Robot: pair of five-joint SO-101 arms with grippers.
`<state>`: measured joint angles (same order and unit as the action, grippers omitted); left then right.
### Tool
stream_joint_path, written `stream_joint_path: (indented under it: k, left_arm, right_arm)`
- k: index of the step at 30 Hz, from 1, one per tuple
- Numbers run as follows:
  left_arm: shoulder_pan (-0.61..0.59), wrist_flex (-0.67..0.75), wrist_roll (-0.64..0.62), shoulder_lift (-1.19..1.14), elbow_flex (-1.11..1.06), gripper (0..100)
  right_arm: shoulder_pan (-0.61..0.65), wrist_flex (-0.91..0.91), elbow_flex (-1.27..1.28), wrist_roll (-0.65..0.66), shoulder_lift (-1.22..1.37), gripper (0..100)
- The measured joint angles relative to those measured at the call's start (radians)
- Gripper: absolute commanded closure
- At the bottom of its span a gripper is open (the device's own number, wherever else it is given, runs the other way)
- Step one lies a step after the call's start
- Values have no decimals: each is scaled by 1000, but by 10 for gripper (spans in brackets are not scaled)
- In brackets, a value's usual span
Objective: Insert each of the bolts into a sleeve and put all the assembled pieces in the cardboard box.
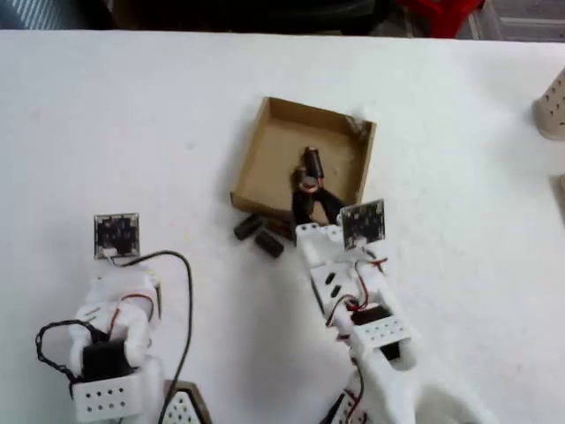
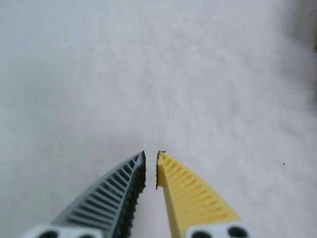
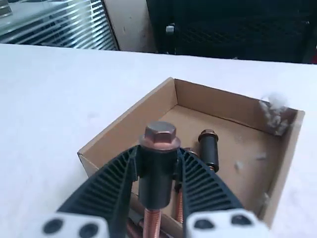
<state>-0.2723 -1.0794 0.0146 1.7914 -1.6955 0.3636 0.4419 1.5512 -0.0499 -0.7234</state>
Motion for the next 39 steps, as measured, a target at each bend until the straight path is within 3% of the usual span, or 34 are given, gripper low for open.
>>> stream_joint_path:
  k: [7,16,26,32,39]
  left_arm:
    - [-3,0,0,0,0,924]
    - [-3,0,0,0,0,924]
    - [-40,-9,0,0,0,924]
    - [-40,-9,0,0,0,924]
    - [-40,-9,0,0,0,924]
  right_arm:
    - [-41,-448,-161,0,-242,981]
    - [-49,-804,-443,0,-215,981]
    - [-180,-861,-720,0,226,981]
    - [-190,-875,-964,0,549,981]
    - [-199,-1049,-1267,3,867,980]
